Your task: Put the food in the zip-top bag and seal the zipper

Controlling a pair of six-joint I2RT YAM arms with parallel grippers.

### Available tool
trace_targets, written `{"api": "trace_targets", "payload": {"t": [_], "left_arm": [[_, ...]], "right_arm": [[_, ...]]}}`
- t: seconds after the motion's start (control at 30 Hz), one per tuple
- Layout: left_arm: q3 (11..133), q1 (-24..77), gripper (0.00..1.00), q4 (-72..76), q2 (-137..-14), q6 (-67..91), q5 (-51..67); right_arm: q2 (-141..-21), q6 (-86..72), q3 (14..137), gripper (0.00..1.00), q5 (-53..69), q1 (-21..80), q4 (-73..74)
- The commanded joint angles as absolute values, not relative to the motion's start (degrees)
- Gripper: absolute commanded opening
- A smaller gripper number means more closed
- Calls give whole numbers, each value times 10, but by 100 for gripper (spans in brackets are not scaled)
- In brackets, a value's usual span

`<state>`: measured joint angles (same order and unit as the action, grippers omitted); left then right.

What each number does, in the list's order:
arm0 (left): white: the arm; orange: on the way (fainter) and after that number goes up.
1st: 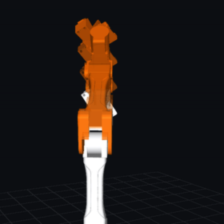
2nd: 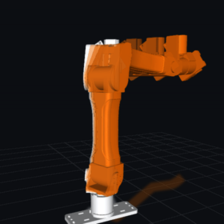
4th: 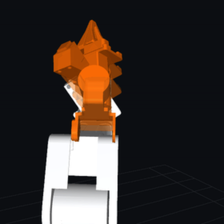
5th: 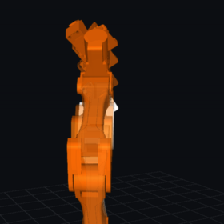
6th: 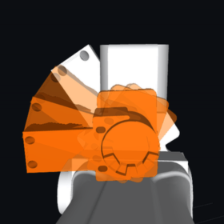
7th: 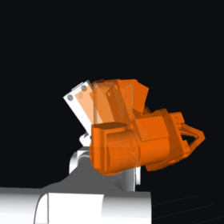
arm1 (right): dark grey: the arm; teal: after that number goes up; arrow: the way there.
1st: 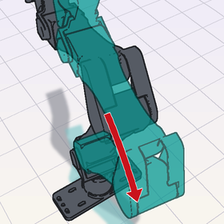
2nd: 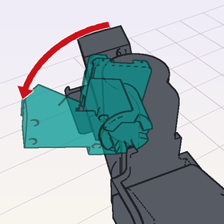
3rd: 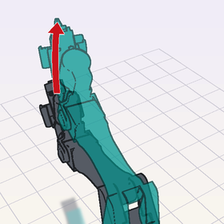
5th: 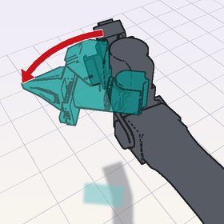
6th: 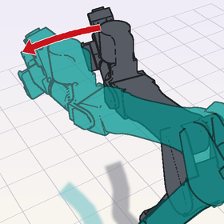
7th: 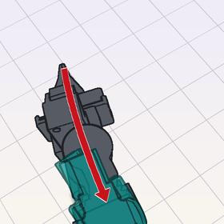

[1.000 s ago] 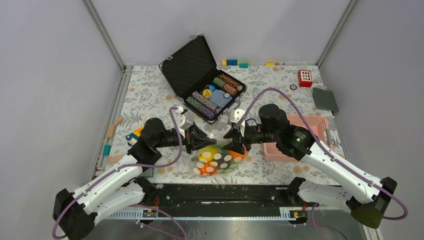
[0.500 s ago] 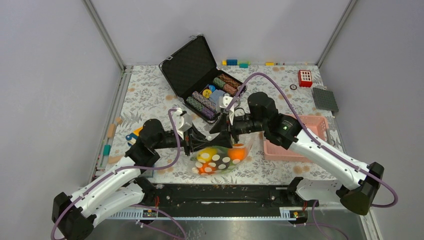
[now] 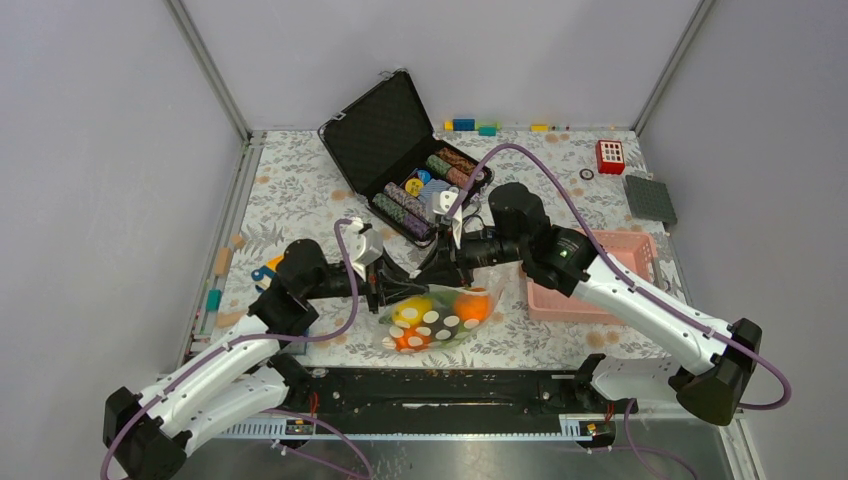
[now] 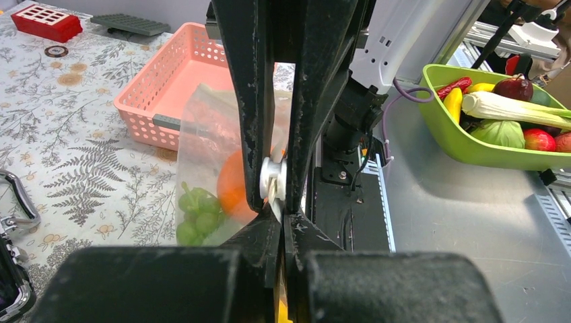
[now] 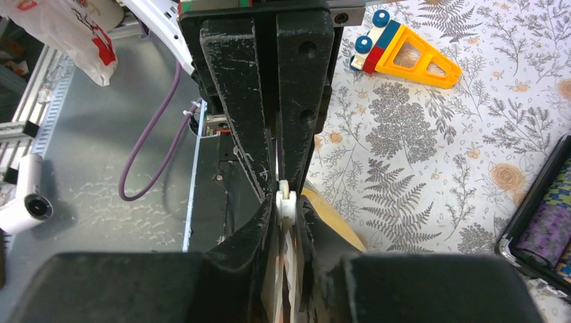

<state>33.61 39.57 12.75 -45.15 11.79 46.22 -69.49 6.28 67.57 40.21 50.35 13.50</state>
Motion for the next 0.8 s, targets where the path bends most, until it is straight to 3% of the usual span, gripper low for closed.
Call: {"api": "trace_targets", "payload": {"t": [0.0,0.07,0.47,0.77], "left_arm": [[338,396,0,172,-440,116,450],[333,396,0,181,-434,126,429],[263,396,0,272,-373,188,321],[267,396,0,278,-387,201,338]], "right_arm": [[-690,65,696,4,429,511,127],[-688,73,696,0,422,511,145],[-649,101,657,0,362,510,193],[-619,119,627,0,324,510,206]]}}
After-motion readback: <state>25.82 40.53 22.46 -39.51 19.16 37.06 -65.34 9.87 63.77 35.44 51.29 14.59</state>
